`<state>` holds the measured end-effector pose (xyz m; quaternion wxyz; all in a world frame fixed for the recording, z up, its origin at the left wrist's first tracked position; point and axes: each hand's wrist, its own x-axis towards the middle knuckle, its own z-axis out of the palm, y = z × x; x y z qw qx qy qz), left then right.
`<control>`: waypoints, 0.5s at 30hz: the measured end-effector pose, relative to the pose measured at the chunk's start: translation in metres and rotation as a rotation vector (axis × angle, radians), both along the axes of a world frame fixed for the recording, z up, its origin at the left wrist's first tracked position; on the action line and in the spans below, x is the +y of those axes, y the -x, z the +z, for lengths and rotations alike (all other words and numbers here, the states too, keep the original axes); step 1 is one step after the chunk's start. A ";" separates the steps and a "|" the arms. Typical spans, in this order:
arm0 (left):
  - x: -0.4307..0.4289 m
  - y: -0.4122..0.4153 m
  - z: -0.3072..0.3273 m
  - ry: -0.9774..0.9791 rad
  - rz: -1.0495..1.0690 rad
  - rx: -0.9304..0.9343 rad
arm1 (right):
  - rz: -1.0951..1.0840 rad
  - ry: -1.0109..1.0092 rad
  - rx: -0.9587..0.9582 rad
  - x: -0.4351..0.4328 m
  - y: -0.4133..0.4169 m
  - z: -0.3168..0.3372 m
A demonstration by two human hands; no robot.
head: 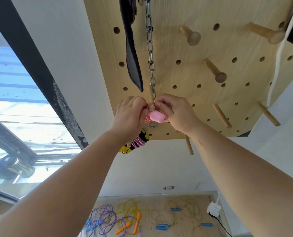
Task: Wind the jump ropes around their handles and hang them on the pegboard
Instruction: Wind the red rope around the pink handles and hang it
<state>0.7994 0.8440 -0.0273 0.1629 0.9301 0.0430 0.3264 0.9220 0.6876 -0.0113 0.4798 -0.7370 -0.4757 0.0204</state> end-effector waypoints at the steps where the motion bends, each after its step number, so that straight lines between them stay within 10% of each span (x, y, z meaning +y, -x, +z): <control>1: -0.001 -0.001 -0.001 -0.012 0.022 -0.016 | 0.007 0.000 0.045 0.001 -0.002 0.002; 7: -0.008 -0.004 -0.004 0.031 0.105 -0.089 | -0.049 -0.134 0.379 -0.008 -0.001 0.017; 15: -0.012 -0.010 -0.001 0.176 0.162 -0.103 | -0.267 -0.240 0.181 0.011 0.030 0.001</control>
